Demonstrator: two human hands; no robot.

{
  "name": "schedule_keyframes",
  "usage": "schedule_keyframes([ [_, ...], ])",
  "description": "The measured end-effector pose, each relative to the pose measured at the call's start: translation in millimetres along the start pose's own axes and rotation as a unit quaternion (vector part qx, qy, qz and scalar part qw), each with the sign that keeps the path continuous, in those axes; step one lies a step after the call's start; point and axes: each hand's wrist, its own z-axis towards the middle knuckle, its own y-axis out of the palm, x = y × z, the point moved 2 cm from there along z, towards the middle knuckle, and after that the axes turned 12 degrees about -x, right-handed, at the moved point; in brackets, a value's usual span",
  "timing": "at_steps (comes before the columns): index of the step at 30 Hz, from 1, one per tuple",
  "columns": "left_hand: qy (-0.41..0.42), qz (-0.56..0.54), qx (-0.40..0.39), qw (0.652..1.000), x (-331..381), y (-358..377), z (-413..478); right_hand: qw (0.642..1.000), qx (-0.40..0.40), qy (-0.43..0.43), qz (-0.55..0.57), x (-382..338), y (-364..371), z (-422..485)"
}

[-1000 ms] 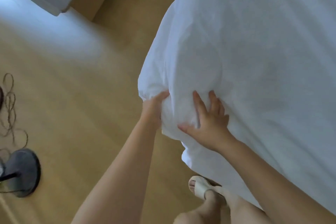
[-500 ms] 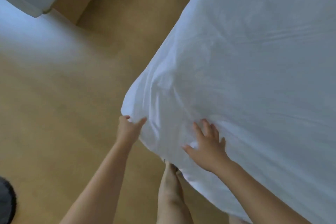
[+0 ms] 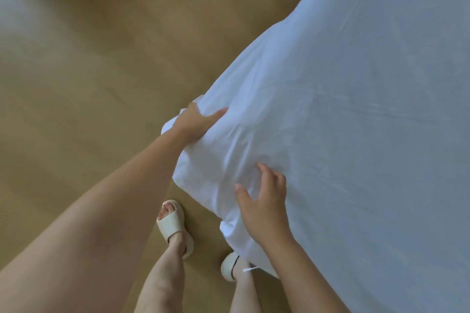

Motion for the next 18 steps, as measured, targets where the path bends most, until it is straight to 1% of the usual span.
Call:
schedule_keyframes([
  [1, -0.007, 0.054, 0.005, 0.999, 0.5, 0.4, 0.6, 1.000, 0.004, 0.004, 0.000, -1.4, -1.4, 0.8],
  [3, 0.019, 0.138, 0.011, 0.990, 2.7, -0.3, -2.2, 1.000, 0.002, 0.006, 0.002, -6.0, -4.4, 0.5],
  [5, 0.054, 0.176, 0.004, 0.983, 12.7, -5.3, -18.3, 1.000, -0.001, 0.003, 0.007, -13.3, -8.2, -3.6],
  [6, 0.065, 0.172, 0.000, 0.983, 19.1, -10.3, -30.5, 1.000, 0.008, -0.011, 0.010, -18.1, -11.6, -6.2],
  [7, 0.083, 0.144, -0.005, 0.986, 27.4, -18.3, -47.2, 0.999, 0.032, -0.034, 0.015, -23.5, -16.8, -9.1],
  [8, 0.108, 0.095, -0.020, 0.989, 35.1, -29.4, -66.1, 0.995, 0.071, -0.067, 0.021, -30.1, -23.6, -12.2],
  [9, 0.137, 0.043, -0.051, 0.988, 41.0, -42.7, -86.3, 0.988, 0.110, -0.102, 0.028, -36.8, -30.0, -14.6],
  [10, 0.164, -0.006, -0.098, 0.982, 42.6, -57.9, -105.2, 0.982, 0.135, -0.128, 0.031, -42.6, -34.7, -14.7],
  [11, 0.176, -0.057, -0.142, 0.972, 37.4, -75.3, -118.8, 0.981, 0.134, -0.136, 0.026, -48.2, -35.6, -11.2],
  [12, 0.161, -0.101, -0.164, 0.968, 26.1, -91.5, -126.1, 0.988, 0.096, -0.123, 0.000, -52.8, -31.4, -5.3],
  [13, 0.117, -0.134, -0.150, 0.973, 9.2, -102.5, -125.8, 0.994, 0.027, -0.090, -0.049, -54.2, -22.4, 1.5],
  [14, 0.054, -0.128, -0.108, 0.984, -9.8, -106.4, -115.3, 0.993, -0.060, -0.045, -0.092, -52.5, -11.2, 9.2],
  [15, -0.017, -0.070, -0.062, 0.995, -26.6, -102.8, -101.6, 0.985, -0.136, 0.002, -0.109, -48.8, -0.4, 15.8],
  [16, -0.068, -0.001, -0.033, 0.997, -39.2, -91.8, -89.1, 0.977, -0.181, 0.039, -0.109, -44.9, 9.2, 20.7],
  [17, -0.086, 0.045, -0.023, 0.995, -45.9, -77.1, -78.1, 0.974, -0.192, 0.059, -0.102, -40.7, 15.3, 24.6],
  [18, -0.083, 0.065, -0.036, 0.994, -49.0, -63.2, -68.3, 0.977, -0.180, 0.064, -0.095, -35.5, 18.1, 28.6],
])
